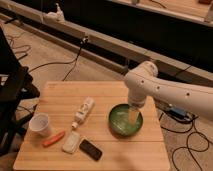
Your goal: Place the pepper in the ceramic cup
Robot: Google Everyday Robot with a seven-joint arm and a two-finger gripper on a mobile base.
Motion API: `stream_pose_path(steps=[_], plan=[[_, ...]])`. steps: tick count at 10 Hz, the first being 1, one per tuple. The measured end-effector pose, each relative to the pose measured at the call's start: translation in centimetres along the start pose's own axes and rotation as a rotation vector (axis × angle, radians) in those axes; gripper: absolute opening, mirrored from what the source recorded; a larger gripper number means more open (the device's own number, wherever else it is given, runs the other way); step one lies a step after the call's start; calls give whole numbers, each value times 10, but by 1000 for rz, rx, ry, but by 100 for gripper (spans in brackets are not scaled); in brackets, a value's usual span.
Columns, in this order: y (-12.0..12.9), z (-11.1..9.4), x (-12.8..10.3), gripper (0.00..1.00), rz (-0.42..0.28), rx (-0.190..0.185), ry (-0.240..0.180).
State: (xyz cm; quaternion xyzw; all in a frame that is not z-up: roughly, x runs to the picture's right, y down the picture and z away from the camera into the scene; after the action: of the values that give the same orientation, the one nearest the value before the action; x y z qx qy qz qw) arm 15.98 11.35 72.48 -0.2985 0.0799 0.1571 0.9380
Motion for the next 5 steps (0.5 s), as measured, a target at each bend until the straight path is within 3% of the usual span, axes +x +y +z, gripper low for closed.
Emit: stream_pose_path(steps=[5], plan=[[0,1,0,80,0,-2,0]])
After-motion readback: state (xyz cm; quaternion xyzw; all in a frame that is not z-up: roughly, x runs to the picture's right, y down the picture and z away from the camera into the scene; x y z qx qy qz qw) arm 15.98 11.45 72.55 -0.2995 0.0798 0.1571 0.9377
